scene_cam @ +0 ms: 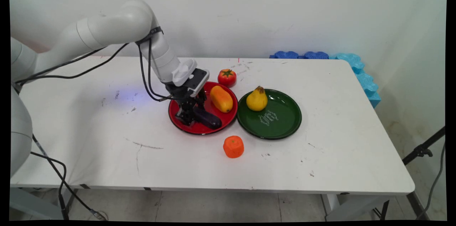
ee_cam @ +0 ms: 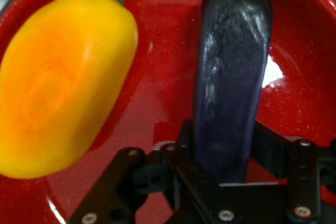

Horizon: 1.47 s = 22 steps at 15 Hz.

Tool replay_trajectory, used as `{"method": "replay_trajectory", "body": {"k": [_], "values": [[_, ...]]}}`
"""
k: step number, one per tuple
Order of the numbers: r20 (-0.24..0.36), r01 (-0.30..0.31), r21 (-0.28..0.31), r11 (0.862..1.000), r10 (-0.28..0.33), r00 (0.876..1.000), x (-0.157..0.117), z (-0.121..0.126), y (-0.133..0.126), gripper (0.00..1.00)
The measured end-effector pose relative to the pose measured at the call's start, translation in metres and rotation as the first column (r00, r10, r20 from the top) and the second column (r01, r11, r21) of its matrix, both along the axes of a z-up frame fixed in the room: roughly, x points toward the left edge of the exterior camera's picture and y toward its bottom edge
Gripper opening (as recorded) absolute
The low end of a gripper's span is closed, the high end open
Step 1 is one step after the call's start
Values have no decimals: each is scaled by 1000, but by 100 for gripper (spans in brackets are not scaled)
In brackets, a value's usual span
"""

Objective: Place the picked object on the table

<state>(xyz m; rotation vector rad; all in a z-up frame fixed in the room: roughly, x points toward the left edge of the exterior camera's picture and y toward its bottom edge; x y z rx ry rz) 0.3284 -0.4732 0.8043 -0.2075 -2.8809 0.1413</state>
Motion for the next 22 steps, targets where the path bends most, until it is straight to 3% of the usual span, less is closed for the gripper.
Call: {"method": "replay_trajectory", "body": {"k": [3,6,13,17,20,22], "values": [[-14,-31,-3,1000,31,999,-2,6,1,0],[-42,-71,-15,997,70,997,-3,27,3,0],[-142,-134,-34,990,128,982,-7,102,29,0],[-219,-227,23,974,227,949,-23,149,63,0],[-248,-297,70,952,305,919,-36,168,88,0],[-250,-357,114,927,374,893,-49,170,109,0]]}}
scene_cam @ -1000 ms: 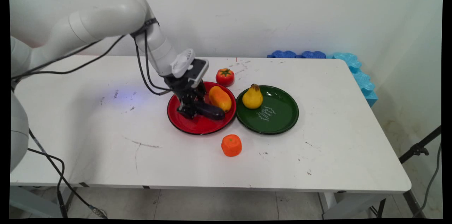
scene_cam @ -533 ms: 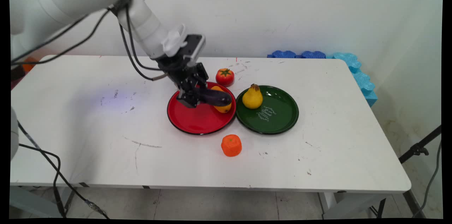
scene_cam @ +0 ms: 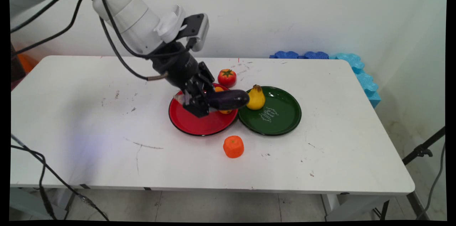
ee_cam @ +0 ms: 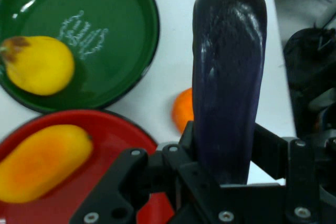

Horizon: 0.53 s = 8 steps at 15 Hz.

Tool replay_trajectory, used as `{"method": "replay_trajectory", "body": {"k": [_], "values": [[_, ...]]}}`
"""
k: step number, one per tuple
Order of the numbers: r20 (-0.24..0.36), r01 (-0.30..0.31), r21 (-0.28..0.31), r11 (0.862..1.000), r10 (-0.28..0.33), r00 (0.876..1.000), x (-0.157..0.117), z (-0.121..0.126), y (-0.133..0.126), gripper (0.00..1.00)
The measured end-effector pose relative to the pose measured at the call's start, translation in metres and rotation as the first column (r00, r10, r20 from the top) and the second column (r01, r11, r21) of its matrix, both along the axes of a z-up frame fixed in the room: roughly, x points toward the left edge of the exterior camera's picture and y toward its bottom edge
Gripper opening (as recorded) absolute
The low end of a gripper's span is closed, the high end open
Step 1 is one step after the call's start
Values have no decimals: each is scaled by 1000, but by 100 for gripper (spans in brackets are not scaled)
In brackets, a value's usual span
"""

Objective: Place the picked object on the table

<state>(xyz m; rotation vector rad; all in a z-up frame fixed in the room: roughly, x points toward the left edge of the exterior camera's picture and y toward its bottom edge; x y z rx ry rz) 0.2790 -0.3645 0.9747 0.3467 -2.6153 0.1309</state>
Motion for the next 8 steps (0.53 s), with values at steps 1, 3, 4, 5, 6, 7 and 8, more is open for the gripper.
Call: {"method": "replay_trajectory", "body": {"k": [1,3,4,5,6,7,8], "values": [[-4,-25,17,1000,25,1000,-6,-3,9,0],[-5,-69,47,997,69,998,-18,-13,22,0],[-3,-82,54,995,82,997,-21,-17,26,0],[-1,-98,62,993,98,995,-25,-22,29,0],[2,-113,71,991,113,994,-29,-29,33,0],[7,-130,80,988,130,992,-33,-37,37,0],[13,-148,90,985,147,989,-38,-47,41,0]]}}
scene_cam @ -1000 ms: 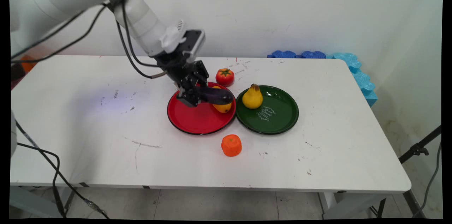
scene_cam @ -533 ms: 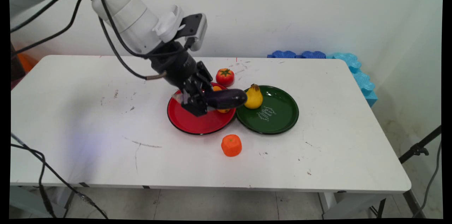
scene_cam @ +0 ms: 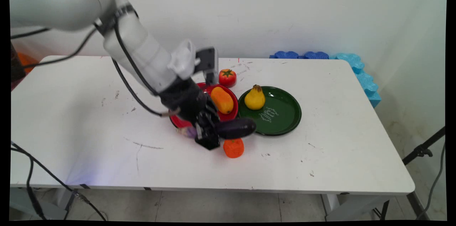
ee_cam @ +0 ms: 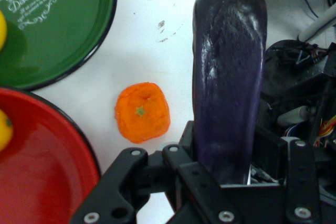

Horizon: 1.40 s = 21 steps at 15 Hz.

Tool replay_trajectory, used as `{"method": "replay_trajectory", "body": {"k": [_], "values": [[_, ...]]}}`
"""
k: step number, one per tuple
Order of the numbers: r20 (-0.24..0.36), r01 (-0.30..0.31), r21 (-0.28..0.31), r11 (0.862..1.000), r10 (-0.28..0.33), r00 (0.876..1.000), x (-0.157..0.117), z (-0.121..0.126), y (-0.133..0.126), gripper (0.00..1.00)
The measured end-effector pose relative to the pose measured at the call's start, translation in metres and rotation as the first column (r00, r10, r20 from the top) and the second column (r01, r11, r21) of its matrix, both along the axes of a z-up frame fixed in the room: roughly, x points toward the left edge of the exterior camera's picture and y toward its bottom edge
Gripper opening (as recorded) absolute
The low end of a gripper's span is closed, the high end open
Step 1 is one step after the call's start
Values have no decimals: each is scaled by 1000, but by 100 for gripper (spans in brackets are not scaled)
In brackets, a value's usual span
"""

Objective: Place the picked object on the table

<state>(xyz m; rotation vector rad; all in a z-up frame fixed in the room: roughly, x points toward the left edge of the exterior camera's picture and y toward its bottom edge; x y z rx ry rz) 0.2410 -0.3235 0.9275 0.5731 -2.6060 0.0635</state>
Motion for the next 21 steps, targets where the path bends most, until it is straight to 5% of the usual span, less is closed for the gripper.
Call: {"method": "replay_trajectory", "body": {"k": [11,19,20,21], "values": [[27,-108,50,993,107,994,-28,-93,17,0],[26,-123,42,991,122,992,-40,-125,11,0],[24,-124,41,991,123,992,-41,-127,10,100],[23,-125,39,991,124,992,-43,-128,10,100]]}}
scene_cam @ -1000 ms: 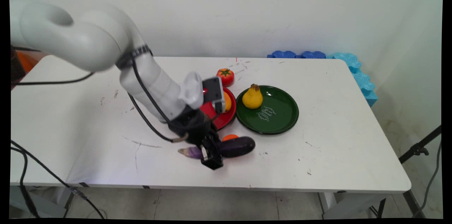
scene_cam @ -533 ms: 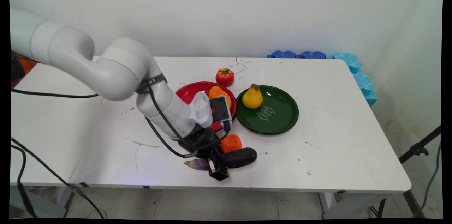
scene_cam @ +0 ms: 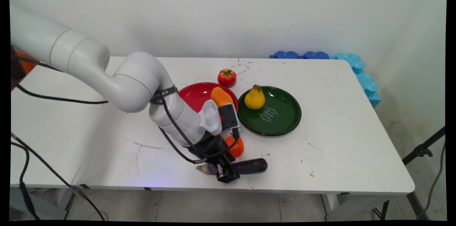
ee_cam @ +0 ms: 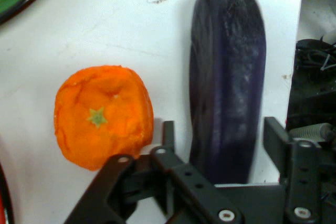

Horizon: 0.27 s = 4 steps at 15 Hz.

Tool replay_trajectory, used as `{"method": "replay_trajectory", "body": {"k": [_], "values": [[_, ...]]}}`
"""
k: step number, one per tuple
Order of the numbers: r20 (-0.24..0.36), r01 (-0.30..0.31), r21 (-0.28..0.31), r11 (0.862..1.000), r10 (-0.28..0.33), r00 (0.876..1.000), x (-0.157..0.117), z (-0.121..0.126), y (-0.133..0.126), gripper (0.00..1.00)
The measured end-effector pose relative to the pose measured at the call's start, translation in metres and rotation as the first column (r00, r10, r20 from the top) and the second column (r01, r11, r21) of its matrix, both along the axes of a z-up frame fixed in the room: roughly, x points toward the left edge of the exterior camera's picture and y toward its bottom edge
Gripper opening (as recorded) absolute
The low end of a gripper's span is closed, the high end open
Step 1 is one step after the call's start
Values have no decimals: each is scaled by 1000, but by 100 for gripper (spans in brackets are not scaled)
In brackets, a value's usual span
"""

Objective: Place the picked object on the table

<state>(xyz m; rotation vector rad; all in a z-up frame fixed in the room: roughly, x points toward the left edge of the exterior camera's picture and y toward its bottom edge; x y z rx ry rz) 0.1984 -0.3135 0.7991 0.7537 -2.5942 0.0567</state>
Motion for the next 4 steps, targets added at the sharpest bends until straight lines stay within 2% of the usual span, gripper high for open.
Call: {"method": "replay_trajectory", "body": {"k": [4], "values": [[-9,-16,-2,1000,16,1000,-4,3,1,100]]}}
